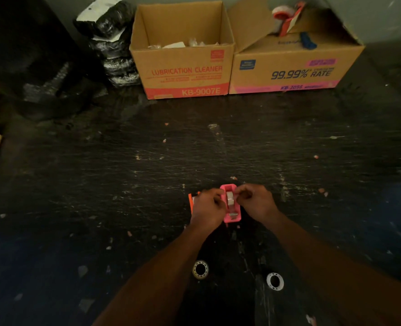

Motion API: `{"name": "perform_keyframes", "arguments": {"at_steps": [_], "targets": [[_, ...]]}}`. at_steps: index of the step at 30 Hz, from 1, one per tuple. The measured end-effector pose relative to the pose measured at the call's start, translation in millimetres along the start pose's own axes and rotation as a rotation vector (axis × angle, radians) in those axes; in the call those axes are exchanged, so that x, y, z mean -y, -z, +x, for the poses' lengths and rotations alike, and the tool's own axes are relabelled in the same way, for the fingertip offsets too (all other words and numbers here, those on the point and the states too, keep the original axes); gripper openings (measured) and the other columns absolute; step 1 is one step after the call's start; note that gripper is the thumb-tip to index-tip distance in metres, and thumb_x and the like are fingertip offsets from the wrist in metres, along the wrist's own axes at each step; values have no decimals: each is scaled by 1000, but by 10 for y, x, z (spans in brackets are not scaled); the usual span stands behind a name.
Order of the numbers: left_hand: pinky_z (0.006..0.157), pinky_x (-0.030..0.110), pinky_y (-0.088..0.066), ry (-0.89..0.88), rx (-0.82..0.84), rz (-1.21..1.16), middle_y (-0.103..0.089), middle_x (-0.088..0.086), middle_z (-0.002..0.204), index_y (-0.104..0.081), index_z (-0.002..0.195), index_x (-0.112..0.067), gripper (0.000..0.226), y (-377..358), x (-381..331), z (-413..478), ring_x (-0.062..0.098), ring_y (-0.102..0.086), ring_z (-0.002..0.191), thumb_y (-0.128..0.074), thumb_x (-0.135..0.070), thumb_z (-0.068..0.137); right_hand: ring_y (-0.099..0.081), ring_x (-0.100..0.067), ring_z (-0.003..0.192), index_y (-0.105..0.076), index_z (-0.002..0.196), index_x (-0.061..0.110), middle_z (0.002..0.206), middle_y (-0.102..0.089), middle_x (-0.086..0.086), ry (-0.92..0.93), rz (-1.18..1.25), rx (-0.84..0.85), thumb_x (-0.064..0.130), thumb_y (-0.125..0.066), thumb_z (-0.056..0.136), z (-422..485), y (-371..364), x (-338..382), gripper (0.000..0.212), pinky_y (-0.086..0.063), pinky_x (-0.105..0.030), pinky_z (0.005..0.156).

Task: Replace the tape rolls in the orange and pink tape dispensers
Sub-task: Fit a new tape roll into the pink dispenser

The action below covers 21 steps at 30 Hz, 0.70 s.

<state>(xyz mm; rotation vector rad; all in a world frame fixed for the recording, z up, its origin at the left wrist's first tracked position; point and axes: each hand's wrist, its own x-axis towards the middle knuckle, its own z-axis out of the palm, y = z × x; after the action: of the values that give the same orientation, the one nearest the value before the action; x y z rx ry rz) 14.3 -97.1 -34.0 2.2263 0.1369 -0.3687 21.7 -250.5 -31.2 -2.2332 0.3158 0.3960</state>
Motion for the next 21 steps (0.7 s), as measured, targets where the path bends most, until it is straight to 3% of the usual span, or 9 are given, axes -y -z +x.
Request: {"name": "perform_keyframes", "arguments": {"at_steps": [4,7,10,15,21], "targets": [[70,22,-52,14,-8,-17,-77,5,99,-74,108,-18,27,-14,2,12,16,-71,85,-57,-6,91,-67,-13,92,-74,93,21,96,-72,2,-26,58,-31,8,-69,87,31,-66,-22,15,-52,-28,84],[75,23,-55,37,-14,-38,-77,2,100,-74,110,-20,29,-20,31,30,13,-71,88,-58,-6,90,-69,-16,93,-72,89,24,91,-70,4,-52,129,-30,6,-69,87,49,-83,-36,18,-60,-43,87],[76,26,-57,45,-22,-44,-76,1,99,-73,111,-21,29,-18,19,21,13,-71,86,-58,-8,91,-71,-19,91,-69,82,31,88,-71,4,-66,162,-23,5,-69,87,55,-101,-59,26,-61,-48,85],[63,12,-47,23,-25,-20,-77,2,98,-73,110,-20,27,0,26,-2,11,-71,83,-57,-8,92,-72,-20,91,-70,83,32,94,-76,-2,-71,219,-28,11,-71,85,58,-119,-109,21,-60,-51,86],[90,31,-57,-53,-267,114,-70,1,119,-67,123,-21,32,220,78,-67,14,-69,103,-62,-17,92,-70,-22,95,-66,89,31,101,-73,-2,-157,311,-31,17,-66,90,107,-74,-73,15,-60,-51,85]]}}
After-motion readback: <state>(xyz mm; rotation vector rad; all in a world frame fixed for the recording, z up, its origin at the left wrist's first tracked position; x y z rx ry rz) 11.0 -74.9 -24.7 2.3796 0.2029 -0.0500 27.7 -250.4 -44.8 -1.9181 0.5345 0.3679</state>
